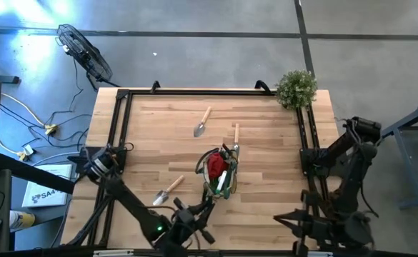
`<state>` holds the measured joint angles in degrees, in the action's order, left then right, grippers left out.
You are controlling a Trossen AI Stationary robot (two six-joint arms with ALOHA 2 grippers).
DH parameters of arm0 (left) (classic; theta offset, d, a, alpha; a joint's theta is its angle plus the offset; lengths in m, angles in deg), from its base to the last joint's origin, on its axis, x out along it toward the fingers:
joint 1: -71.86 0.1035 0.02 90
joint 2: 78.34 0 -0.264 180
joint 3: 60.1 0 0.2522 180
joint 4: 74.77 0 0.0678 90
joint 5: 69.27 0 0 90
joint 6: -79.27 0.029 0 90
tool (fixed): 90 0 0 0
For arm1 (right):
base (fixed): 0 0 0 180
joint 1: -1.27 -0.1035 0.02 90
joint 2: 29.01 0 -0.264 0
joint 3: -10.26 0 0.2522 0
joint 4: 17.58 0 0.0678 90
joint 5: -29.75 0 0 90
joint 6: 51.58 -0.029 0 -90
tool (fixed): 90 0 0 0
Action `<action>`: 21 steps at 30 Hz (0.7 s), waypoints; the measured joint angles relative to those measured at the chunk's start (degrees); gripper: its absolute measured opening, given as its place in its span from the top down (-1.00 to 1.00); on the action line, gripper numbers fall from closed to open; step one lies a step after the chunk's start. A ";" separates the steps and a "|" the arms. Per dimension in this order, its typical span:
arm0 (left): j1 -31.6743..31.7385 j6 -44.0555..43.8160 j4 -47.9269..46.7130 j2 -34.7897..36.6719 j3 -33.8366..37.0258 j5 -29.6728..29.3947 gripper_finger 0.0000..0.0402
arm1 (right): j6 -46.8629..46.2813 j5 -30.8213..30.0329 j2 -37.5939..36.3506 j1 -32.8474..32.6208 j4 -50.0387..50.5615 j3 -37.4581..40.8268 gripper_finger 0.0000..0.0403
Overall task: Pick & Place Garden tools in Gardening bag
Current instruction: Put the shear scissors into the gardening bag
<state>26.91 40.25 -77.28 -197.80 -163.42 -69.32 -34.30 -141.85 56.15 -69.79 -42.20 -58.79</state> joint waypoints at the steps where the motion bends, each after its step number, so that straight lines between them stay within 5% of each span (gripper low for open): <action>1: 0.58 0.00 0.06 -0.23 0.00 0.02 0.78 | 0.76 -1.18 -0.06 -0.74 -0.01 0.00 0.99; 10: 5.01 0.53 0.77 -0.70 0.00 0.03 0.78 | 6.91 -8.32 -0.06 -5.56 0.03 0.00 0.99; 21: 9.17 2.79 1.60 -0.72 0.00 0.03 0.78 | 9.96 -8.41 -0.06 -10.25 0.10 0.02 0.99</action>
<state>36.09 43.04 -75.69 -198.52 -163.42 -69.29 -24.33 -150.26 56.09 -80.04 -42.10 -58.77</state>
